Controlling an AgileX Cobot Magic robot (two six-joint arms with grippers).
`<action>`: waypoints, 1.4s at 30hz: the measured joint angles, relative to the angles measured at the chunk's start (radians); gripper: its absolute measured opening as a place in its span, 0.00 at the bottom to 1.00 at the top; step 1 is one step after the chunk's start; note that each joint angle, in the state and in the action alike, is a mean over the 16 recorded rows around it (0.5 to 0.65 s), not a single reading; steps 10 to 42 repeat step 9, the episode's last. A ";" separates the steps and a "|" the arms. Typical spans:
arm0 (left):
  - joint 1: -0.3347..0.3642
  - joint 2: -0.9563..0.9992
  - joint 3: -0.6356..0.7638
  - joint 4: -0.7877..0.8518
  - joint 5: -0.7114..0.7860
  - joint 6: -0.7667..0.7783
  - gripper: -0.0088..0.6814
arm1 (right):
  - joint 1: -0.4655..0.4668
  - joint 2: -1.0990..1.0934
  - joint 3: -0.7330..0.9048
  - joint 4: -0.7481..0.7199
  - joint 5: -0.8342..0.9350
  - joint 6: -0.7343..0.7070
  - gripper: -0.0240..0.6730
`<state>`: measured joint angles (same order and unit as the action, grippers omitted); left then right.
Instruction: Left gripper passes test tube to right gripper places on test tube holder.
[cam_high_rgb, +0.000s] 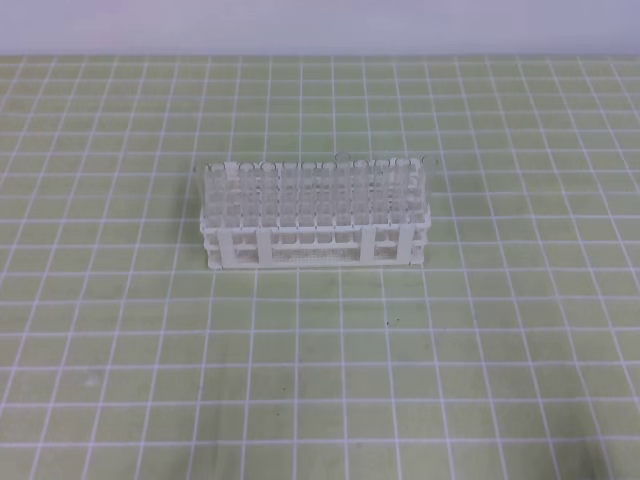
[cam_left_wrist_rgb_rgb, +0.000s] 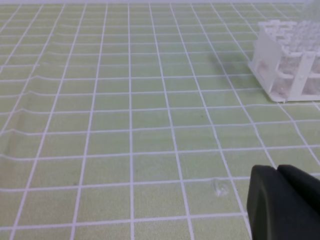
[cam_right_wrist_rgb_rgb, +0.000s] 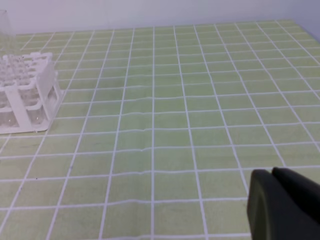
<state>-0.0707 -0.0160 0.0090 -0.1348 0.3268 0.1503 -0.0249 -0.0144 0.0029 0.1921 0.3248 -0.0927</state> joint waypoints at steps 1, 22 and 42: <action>0.000 0.000 0.000 0.000 -0.001 0.000 0.01 | 0.000 0.000 0.000 0.000 0.000 0.000 0.01; 0.000 -0.005 0.002 0.000 -0.004 -0.001 0.01 | 0.000 0.000 0.000 0.000 0.000 0.000 0.01; 0.000 -0.005 0.002 0.000 -0.004 -0.001 0.01 | 0.000 0.000 0.000 0.000 0.000 0.000 0.01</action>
